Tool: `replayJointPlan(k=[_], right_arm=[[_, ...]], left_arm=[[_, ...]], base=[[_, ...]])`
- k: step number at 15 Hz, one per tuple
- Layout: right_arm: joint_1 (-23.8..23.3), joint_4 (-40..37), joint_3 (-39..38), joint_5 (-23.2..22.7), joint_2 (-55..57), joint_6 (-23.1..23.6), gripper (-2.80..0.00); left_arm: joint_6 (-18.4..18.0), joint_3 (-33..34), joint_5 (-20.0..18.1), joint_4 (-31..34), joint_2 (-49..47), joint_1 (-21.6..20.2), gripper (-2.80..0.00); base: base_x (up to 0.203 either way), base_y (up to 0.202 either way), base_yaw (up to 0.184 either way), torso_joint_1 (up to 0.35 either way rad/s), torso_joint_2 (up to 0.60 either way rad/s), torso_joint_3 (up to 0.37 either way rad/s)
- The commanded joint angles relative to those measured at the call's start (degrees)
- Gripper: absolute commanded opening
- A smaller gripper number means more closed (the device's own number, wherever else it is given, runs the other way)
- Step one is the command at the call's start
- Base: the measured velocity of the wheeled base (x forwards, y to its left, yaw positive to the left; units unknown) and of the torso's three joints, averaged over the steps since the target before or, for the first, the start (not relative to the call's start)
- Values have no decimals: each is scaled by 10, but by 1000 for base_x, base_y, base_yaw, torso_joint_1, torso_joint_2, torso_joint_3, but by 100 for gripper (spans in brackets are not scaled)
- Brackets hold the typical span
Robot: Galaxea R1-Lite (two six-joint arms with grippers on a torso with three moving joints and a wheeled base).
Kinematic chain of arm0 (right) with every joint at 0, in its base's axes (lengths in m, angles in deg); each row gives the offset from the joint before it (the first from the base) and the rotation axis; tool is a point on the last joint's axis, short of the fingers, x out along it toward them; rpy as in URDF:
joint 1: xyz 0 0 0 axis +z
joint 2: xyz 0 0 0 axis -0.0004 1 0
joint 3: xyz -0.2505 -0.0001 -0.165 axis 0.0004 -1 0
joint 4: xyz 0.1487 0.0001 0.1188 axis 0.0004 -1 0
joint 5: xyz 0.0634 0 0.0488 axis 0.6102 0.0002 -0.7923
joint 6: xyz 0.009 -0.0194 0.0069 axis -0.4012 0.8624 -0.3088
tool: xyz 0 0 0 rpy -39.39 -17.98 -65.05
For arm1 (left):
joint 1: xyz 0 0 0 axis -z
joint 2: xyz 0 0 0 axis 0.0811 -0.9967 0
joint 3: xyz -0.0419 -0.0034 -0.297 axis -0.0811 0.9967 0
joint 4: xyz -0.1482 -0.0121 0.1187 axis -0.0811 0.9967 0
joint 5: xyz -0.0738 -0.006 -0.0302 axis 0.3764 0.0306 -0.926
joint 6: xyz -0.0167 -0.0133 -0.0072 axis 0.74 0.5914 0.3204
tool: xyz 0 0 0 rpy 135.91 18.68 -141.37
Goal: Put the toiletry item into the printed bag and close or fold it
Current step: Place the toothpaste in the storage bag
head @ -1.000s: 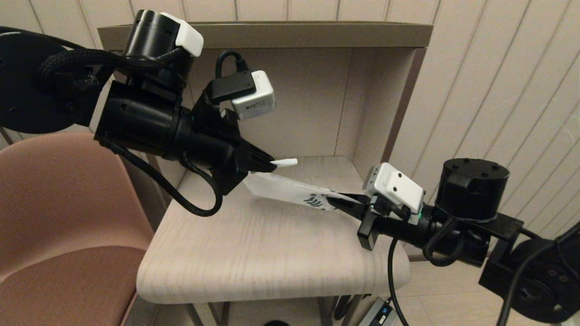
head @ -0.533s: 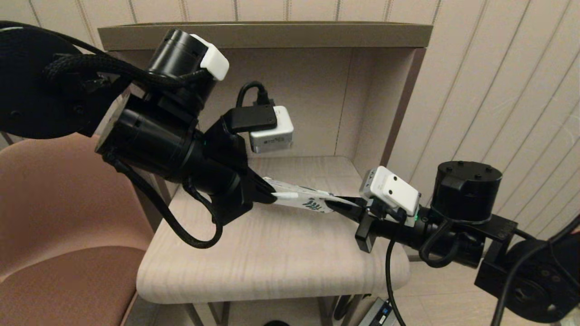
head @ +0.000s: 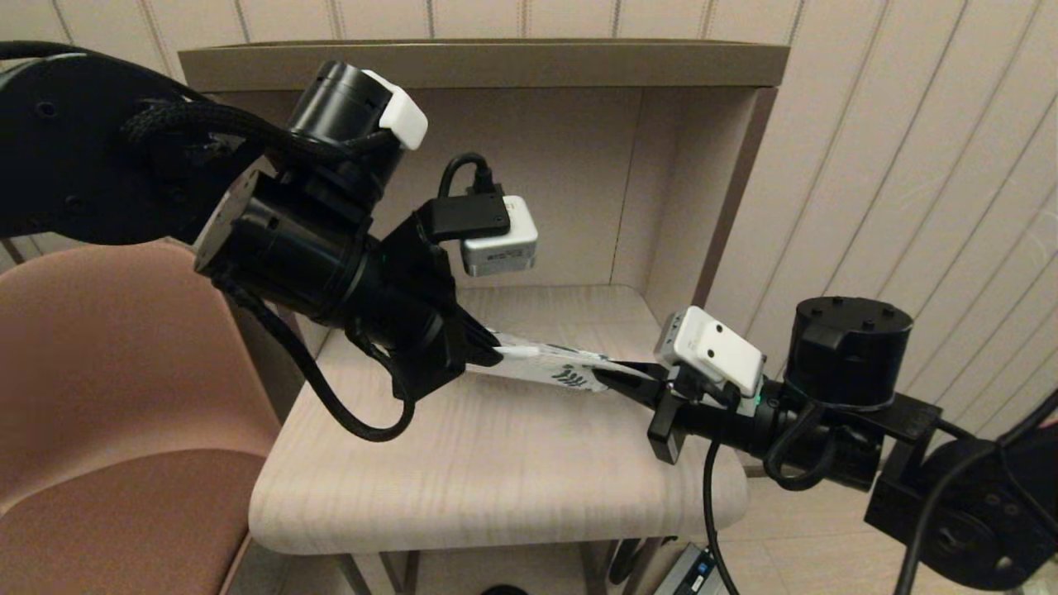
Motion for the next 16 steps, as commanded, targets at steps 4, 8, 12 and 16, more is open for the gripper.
replayJointPlan(k=[4, 8, 12, 16], right_arm=[[3, 4, -4, -1, -5, 1, -280], [2, 4, -4, -1, -5, 2, -280], [2, 4, -5, -2, -15, 2, -280], [6, 2, -11, -2, -33, 1, -280]], left_arm=[[-2, -16, -1, 1, -34, -14, -280], [-2, -16, 0, 2, -37, -14, -280], [-3, -17, 0, 2, -44, -14, -280], [-3, -28, 9, 2, -60, -5, -280]], base=[[0, 0, 0, 0, 0, 0], [0, 0, 0, 0, 0, 0], [0, 0, 0, 0, 0, 0], [0, 0, 0, 0, 0, 0]])
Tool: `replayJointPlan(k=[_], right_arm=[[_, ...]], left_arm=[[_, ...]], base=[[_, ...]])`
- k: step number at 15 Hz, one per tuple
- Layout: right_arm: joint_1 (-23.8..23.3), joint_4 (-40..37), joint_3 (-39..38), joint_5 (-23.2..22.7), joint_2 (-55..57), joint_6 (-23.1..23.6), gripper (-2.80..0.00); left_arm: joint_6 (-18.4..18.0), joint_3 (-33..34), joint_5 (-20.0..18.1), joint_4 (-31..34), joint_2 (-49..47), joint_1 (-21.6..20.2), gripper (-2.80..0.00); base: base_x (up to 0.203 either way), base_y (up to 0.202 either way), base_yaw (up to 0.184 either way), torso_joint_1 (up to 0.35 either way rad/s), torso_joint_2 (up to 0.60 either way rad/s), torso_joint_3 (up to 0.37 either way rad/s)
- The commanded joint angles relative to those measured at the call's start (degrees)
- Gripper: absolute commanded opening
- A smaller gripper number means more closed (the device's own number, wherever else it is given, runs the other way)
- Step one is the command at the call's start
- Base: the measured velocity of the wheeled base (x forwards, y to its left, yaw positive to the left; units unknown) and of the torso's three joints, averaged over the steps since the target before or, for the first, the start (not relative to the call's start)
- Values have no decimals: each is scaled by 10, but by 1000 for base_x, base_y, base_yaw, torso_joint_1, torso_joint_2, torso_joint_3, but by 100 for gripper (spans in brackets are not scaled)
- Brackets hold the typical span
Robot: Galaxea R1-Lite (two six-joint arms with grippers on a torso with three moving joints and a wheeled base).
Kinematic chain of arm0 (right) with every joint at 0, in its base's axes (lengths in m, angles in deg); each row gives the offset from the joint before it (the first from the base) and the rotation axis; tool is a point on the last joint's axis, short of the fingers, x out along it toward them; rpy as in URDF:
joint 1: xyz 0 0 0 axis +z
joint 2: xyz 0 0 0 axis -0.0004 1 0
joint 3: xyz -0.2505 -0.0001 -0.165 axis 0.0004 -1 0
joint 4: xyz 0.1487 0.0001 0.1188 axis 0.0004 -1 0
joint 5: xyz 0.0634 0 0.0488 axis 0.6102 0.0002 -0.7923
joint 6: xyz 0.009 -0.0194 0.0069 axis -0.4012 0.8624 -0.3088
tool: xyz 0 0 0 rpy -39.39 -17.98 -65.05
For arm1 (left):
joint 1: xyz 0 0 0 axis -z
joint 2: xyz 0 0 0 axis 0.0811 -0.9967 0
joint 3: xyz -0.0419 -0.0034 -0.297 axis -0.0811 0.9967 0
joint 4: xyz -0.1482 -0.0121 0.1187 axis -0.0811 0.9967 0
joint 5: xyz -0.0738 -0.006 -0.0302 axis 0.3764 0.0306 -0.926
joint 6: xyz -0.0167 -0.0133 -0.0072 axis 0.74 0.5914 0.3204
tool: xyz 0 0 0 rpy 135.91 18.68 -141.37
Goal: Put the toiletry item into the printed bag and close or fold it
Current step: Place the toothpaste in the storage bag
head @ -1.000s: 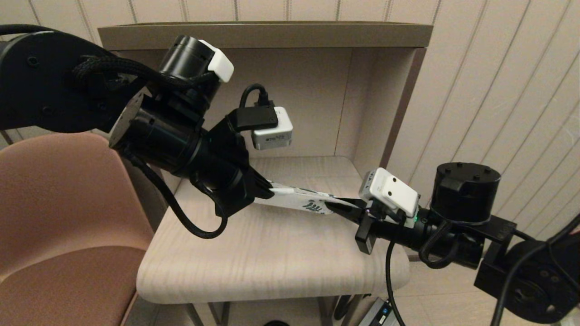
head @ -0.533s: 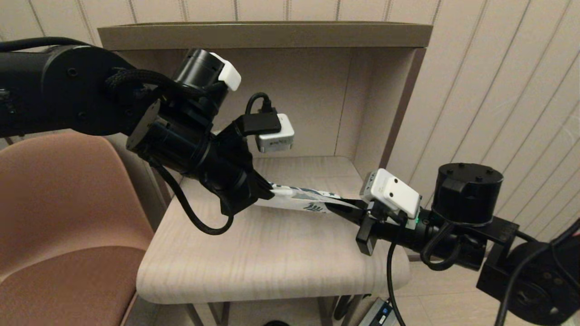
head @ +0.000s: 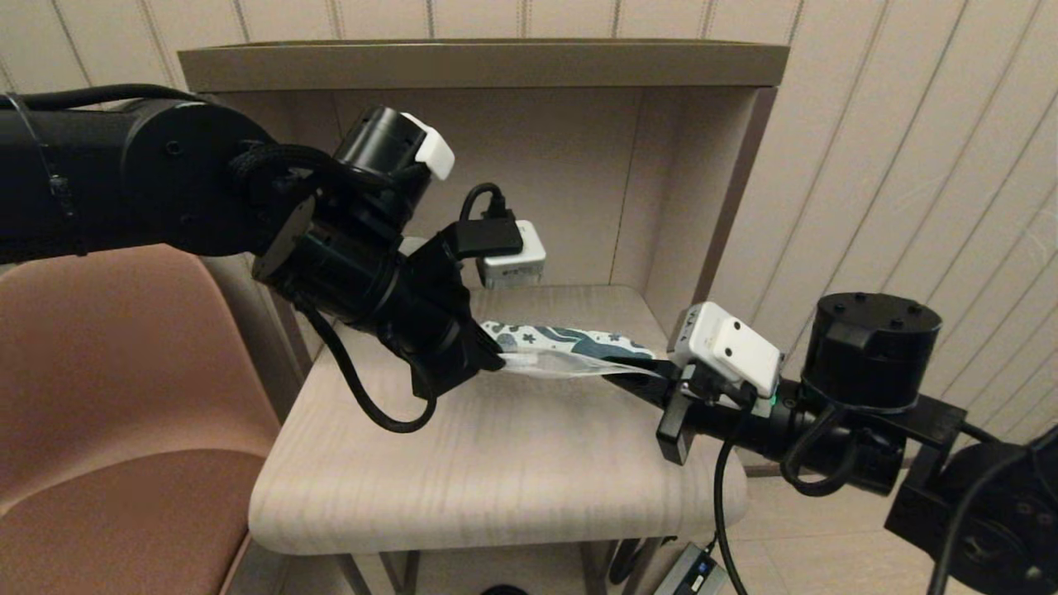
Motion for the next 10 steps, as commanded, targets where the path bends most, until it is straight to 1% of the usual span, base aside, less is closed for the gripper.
replayJointPlan(k=[1, 6, 10], right_arm=[[9, 2, -5, -2, -15, 2, -280], [22, -8, -14, -2, -27, 2, -280], [21, -10, -12, -3, -33, 2, -280]], left_arm=[[-2, -12, 5, 2, -18, 8, -280], [-2, -70, 5, 2, -55, 22, -280], [-1, -79, -3, -3, -63, 30, -280]], base=[[0, 0, 0, 0, 0, 0], [0, 0, 0, 0, 0, 0], [0, 0, 0, 0, 0, 0]])
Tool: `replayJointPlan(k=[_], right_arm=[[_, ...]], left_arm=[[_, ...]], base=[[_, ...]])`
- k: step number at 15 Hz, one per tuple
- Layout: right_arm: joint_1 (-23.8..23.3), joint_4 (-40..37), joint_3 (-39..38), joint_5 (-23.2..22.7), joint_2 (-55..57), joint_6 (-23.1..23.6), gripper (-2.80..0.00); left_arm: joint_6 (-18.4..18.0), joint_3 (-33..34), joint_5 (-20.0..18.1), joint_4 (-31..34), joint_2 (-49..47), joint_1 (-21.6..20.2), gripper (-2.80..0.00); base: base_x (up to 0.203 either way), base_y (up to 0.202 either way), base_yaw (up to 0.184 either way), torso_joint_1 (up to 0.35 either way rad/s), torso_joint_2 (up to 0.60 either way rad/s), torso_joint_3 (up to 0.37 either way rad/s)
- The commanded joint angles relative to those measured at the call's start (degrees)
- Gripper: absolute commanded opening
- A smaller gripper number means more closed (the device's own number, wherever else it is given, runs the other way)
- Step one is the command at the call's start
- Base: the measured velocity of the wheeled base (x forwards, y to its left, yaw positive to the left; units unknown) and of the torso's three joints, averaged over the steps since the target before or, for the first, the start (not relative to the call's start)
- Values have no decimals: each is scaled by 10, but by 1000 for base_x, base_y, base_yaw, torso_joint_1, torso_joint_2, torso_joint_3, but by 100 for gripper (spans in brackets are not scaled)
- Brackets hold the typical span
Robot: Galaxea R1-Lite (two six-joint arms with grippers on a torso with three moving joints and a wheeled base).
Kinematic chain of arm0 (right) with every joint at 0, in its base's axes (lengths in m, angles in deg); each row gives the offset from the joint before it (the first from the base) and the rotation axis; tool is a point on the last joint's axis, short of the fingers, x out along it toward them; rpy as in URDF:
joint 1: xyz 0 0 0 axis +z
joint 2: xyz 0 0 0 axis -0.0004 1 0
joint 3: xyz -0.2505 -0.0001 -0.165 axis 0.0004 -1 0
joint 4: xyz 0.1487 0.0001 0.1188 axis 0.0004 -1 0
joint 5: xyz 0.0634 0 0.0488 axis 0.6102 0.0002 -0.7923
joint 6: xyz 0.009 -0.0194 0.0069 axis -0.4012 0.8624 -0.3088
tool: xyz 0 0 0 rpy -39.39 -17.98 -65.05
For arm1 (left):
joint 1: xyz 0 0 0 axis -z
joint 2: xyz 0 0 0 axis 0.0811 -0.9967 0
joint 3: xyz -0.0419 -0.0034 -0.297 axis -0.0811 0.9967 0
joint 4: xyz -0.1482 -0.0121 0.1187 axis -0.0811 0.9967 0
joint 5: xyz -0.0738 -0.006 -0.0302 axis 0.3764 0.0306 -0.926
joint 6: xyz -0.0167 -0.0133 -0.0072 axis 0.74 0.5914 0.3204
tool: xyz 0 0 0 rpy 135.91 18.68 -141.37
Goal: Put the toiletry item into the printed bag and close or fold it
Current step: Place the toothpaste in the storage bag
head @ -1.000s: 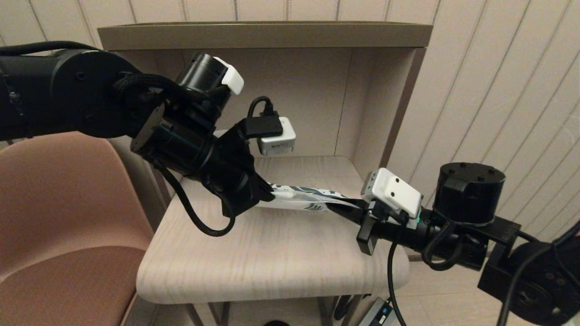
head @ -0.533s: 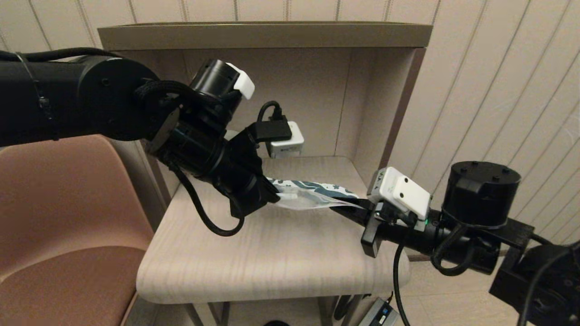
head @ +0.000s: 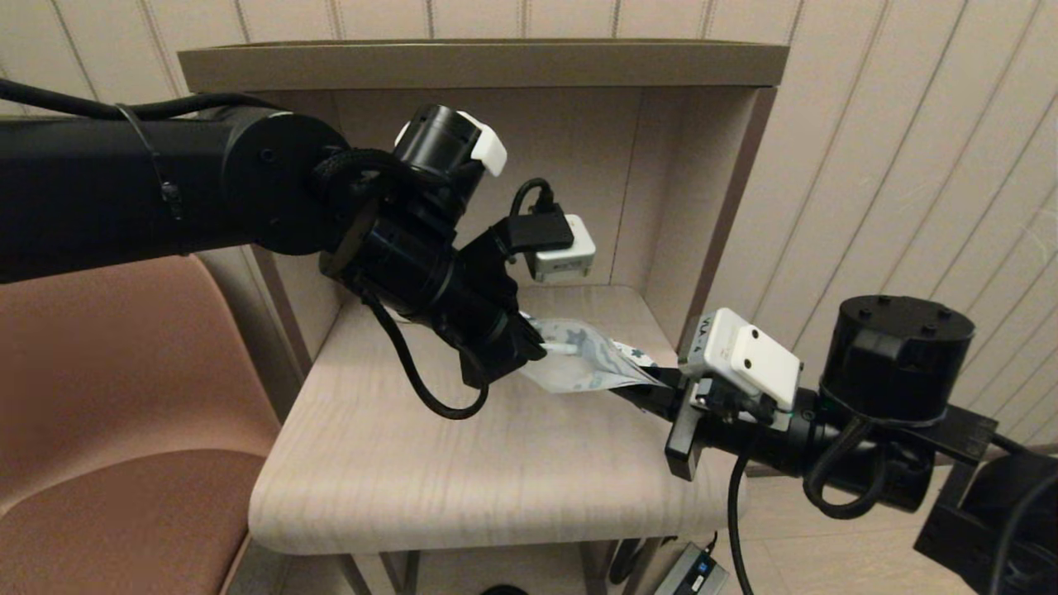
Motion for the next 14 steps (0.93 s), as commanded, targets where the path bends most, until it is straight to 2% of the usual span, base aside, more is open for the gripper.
replayJointPlan(k=[1, 4, 5, 14], right_arm=[[0, 3, 1, -1, -2, 1, -280], [0, 3, 3, -1, -1, 1, -280], [0, 3, 3, -2, -2, 1, -280], [-1, 4, 4, -2, -3, 0, -280]], left_arm=[[-1, -2, -2, 2, -9, 1, -280], [1, -1, 0, 1, -8, 1, -280], [1, -2, -1, -1, -8, 2, 0], [7, -4, -2, -11, 9, 3, 0]], base=[[0, 0, 0, 0, 0, 0], [0, 0, 0, 0, 0, 0], [0, 0, 0, 0, 0, 0], [0, 0, 0, 0, 0, 0]])
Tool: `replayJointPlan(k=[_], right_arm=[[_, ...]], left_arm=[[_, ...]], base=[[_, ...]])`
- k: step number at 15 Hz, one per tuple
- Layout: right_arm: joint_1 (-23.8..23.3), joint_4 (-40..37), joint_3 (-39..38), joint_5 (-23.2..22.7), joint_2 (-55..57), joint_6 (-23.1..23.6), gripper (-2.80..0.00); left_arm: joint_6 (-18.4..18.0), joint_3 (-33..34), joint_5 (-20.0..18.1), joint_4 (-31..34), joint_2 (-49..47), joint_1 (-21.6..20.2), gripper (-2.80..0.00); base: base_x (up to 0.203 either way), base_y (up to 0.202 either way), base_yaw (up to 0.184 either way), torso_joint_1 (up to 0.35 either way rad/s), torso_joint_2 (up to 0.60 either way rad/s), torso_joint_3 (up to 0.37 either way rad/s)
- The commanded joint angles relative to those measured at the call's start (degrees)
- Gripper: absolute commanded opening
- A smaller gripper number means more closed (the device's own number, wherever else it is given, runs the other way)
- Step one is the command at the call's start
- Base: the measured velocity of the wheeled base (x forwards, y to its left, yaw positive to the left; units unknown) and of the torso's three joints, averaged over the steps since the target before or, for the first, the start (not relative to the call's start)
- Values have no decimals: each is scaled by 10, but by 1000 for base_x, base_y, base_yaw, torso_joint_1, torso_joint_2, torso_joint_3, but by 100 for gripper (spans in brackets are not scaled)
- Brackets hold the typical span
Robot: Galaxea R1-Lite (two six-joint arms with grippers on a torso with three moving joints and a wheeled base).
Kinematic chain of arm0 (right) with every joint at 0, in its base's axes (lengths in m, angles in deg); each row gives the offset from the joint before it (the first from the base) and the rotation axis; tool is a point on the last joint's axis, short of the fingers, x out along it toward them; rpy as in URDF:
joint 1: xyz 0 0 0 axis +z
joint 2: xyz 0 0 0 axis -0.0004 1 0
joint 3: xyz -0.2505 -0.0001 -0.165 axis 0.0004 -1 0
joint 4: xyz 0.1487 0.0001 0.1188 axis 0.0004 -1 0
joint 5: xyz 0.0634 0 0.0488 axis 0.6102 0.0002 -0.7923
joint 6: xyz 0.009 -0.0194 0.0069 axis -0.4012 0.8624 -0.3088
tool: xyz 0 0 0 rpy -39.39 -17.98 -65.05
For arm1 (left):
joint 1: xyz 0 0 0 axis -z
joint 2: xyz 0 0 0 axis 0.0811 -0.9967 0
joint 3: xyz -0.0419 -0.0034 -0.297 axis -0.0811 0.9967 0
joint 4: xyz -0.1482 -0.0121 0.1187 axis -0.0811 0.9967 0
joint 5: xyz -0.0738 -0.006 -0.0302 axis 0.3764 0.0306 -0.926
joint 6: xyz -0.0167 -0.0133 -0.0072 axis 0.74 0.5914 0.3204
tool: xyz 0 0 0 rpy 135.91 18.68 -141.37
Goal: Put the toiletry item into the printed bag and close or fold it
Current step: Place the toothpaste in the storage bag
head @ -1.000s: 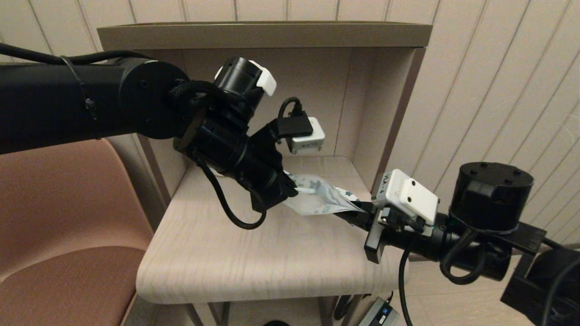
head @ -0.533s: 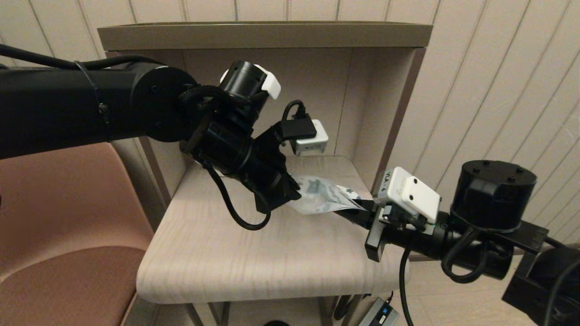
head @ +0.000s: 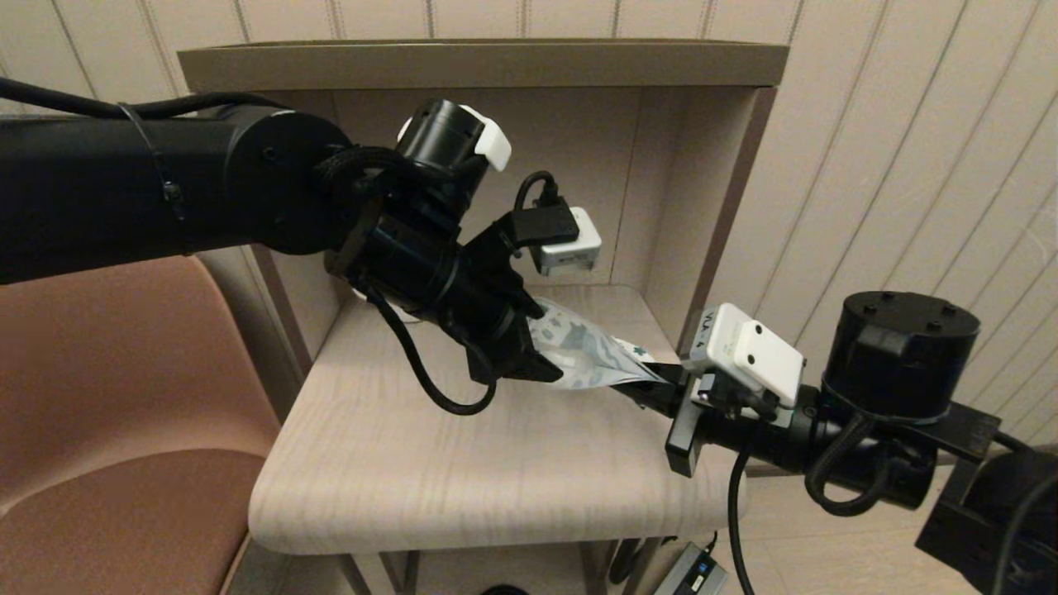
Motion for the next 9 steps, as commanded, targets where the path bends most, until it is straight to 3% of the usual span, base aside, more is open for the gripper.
replayJointPlan(k=[1, 4, 5, 9], right_arm=[[0, 3, 1, -1, 0, 2, -280], [0, 3, 1, -2, 0, 0, -280], [-2, 2, 3, -4, 1, -2, -280], [-6, 1, 7, -17, 10, -10, -280]], left_arm=[[4, 0, -1, 0, 14, 0, 0], [11, -1, -5, -6, 36, -3, 0], [30, -1, -15, -24, 46, -4, -280], [52, -1, -22, -47, 85, -23, -280]], base=[[0, 0, 0, 0, 0, 0], [0, 0, 0, 0, 0, 0], [0, 0, 0, 0, 0, 0], [0, 0, 0, 0, 0, 0]])
